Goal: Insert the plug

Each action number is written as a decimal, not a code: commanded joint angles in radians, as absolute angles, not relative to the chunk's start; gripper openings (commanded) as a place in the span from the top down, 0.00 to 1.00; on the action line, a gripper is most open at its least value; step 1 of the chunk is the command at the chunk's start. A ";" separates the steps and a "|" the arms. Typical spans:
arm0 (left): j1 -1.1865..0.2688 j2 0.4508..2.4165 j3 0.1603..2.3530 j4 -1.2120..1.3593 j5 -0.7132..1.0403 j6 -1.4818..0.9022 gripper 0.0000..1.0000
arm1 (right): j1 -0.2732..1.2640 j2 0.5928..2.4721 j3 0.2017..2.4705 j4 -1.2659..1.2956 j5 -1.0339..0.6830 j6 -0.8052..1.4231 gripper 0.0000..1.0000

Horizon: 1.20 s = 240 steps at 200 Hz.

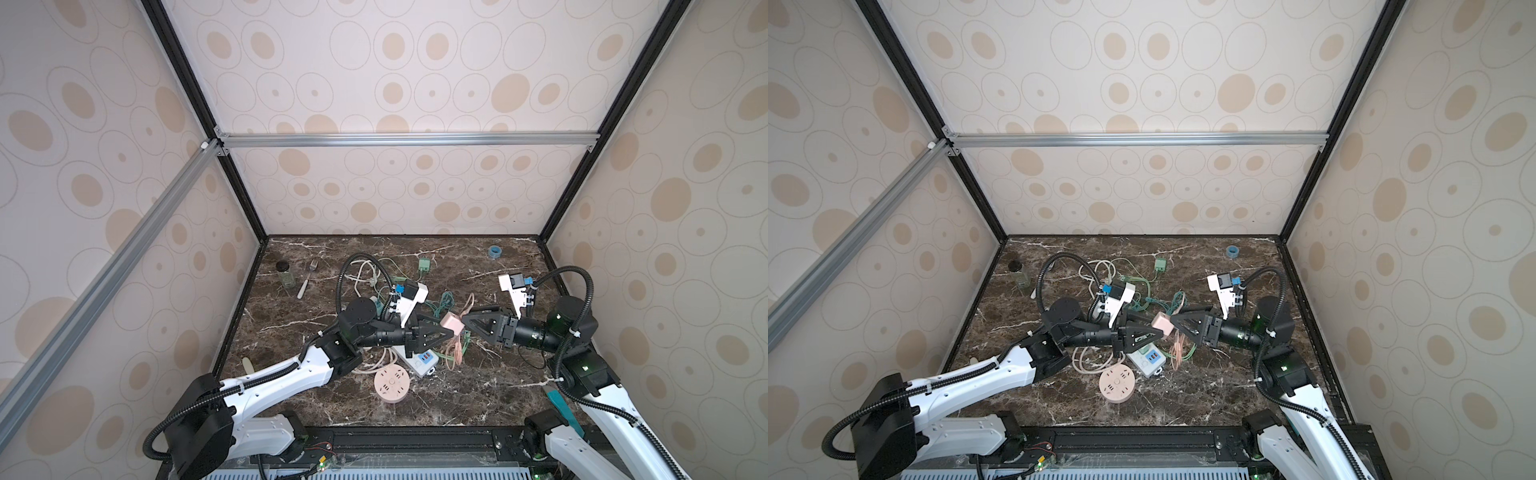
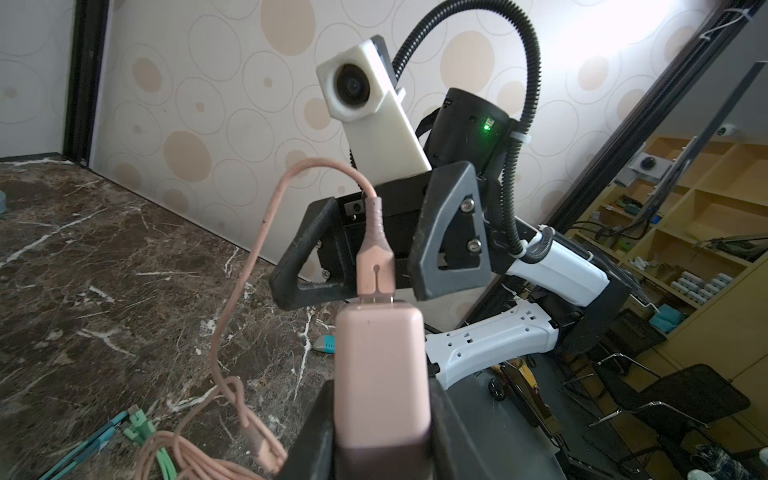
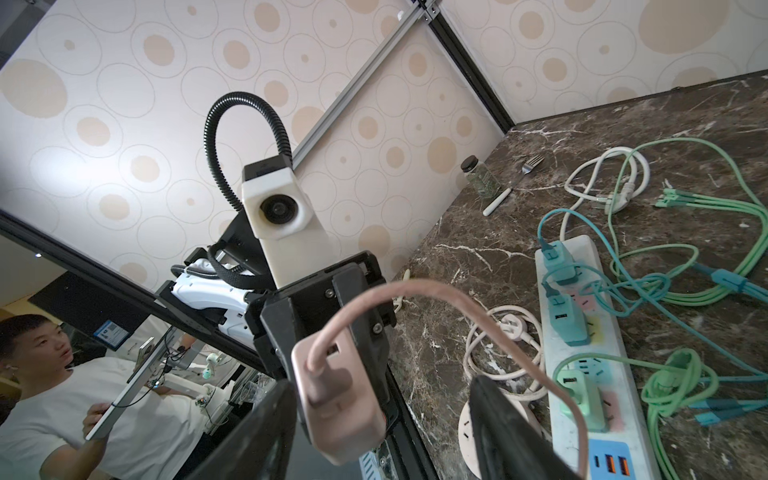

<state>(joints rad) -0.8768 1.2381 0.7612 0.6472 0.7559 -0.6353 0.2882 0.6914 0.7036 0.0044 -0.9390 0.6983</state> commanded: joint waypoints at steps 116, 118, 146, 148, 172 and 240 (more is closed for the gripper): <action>-0.873 1.352 0.814 0.885 0.872 -0.783 1.00 | 0.302 0.663 0.756 -0.012 -1.017 0.653 0.44; -0.873 1.354 0.814 0.886 0.872 -0.784 1.00 | 0.304 0.664 0.756 -0.014 -1.017 0.651 0.44; -0.873 1.367 0.821 0.915 0.886 -0.803 1.00 | 0.315 0.663 0.756 -0.045 -1.011 0.630 0.44; -0.873 1.368 0.822 0.918 0.887 -0.805 1.00 | 0.316 0.664 0.756 -0.047 -1.010 0.629 0.44; -0.872 1.377 0.823 0.947 0.890 -0.821 1.00 | 0.324 0.664 0.759 -0.065 -0.996 0.613 0.44; -0.872 1.387 0.834 0.959 0.902 -0.824 1.00 | 0.346 0.678 0.759 -0.074 -0.978 0.598 0.53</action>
<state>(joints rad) -0.8764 1.3838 0.7776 0.8845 0.8745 -0.8139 0.3325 0.6769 0.7311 -0.0792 -0.9848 0.6117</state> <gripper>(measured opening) 0.296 0.483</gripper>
